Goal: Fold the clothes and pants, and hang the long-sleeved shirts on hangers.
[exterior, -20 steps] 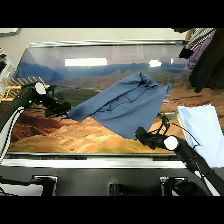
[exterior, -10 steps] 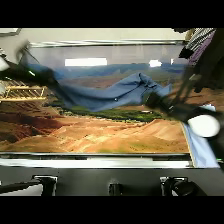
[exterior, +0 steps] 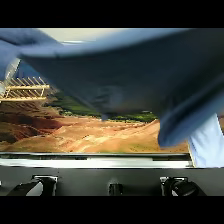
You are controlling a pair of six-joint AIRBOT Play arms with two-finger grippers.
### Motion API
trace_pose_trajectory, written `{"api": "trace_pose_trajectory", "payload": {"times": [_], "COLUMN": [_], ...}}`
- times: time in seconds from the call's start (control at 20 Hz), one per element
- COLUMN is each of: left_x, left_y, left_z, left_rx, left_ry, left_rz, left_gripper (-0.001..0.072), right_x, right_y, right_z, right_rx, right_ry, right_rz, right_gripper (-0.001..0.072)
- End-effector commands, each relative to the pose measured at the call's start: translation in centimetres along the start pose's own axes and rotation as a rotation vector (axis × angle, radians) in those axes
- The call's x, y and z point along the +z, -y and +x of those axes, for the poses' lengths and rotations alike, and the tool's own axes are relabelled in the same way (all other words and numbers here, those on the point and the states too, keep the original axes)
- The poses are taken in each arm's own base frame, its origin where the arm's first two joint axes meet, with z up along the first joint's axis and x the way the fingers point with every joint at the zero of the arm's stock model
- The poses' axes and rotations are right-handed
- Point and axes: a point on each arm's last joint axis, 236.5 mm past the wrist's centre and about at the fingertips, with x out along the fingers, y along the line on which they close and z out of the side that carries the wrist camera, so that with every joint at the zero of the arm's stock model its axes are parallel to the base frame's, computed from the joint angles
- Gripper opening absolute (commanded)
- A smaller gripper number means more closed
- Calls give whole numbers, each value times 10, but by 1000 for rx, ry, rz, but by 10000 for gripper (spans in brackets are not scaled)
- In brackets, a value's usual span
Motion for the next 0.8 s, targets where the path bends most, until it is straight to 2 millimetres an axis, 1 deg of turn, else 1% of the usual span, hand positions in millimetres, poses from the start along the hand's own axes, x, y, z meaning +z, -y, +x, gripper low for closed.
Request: {"api": "trace_pose_trajectory", "payload": {"times": [0.0, 0.1, 0.15, 0.2, 0.25, 0.3, 0.35, 0.4, 0.45, 0.55, 0.6, 0.65, 0.7, 0.75], "left_x": [40, 48, 47, 40, 29, 14, -5, -28, -53, -116, -154, -190, -226, -265], "left_y": [-19, -21, -23, -28, -35, -44, -55, -68, -79, -102, -112, -122, -132, -142], "left_z": [-78, -83, -76, -61, -42, -19, 9, 41, 71, 135, 167, 195, 221, 249], "left_rx": [155, 162, 165, 170, 177, 188, 199, 211, 218, 243, 256, 270, 287, 297], "left_ry": [217, 257, 247, 212, 164, 105, 30, -54, -138, -330, -430, -519, -601, -674], "left_rz": [-31, -41, -43, -50, -61, -70, -76, -87, -108, -111, -117, -119, -118, -123], "left_gripper": [12, 12, 12, 12, 12, 12, 12, 12, 12, 12, 12, 12, 12, 11], "right_x": [22, 12, 3, -8, -24, -40, -59, -80, -104, -152, -175, -195, -214, -237], "right_y": [20, 47, 56, 69, 82, 93, 104, 117, 132, 164, 185, 206, 233, 260], "right_z": [-34, -22, -12, 1, 17, 35, 58, 80, 104, 152, 178, 200, 220, 236], "right_rx": [-119, -229, -269, -319, -370, -404, -436, -466, -501, -533, -527, -520, -525, -540], "right_ry": [51, 5, -31, -81, -144, -209, -276, -339, -411, -525, -574, -609, -643, -690], "right_rz": [29, 20, 17, 10, 5, -11, -23, -38, -53, -26, 26, 82, 125, 155], "right_gripper": [28, 27, 27, 28, 28, 28, 28, 28, 28, 28, 28, 28, 29, 28]}}
